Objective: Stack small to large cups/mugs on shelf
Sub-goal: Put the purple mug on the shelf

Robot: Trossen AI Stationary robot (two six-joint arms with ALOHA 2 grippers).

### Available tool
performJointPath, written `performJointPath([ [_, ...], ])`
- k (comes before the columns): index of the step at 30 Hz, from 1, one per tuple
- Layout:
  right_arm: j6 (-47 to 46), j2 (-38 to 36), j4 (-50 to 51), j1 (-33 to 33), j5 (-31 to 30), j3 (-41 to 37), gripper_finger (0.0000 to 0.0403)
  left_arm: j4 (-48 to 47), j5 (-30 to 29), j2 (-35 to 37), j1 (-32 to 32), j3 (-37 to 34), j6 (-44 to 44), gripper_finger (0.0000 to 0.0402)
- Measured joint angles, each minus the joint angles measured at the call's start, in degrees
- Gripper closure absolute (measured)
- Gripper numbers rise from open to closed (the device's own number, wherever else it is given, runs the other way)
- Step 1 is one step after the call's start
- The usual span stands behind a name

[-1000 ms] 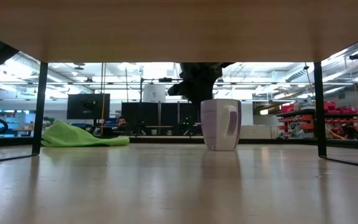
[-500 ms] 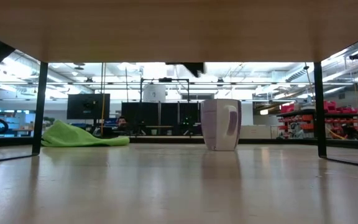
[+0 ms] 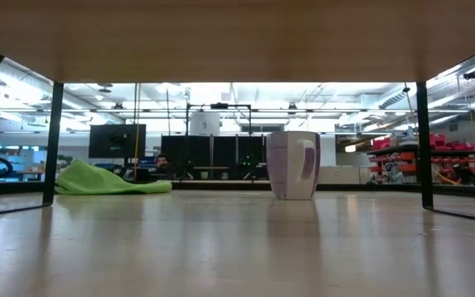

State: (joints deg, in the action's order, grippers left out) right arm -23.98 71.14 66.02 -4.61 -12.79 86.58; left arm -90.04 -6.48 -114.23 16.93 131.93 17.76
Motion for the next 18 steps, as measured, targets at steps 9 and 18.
performJointPath([
  [9, 1.7, 0.6, 0.4, -6.4, 4.0, 7.0, 0.037, 0.1, -1.0, 9.6, 3.1, -13.8, 3.4, 0.0303],
  [18, 4.9, 6.1, 2.6, -12.7, 12.5, 7.7, 0.0369, 6.9, -1.0, 24.6, 5.7, -39.0, 9.8, 0.0325],
])
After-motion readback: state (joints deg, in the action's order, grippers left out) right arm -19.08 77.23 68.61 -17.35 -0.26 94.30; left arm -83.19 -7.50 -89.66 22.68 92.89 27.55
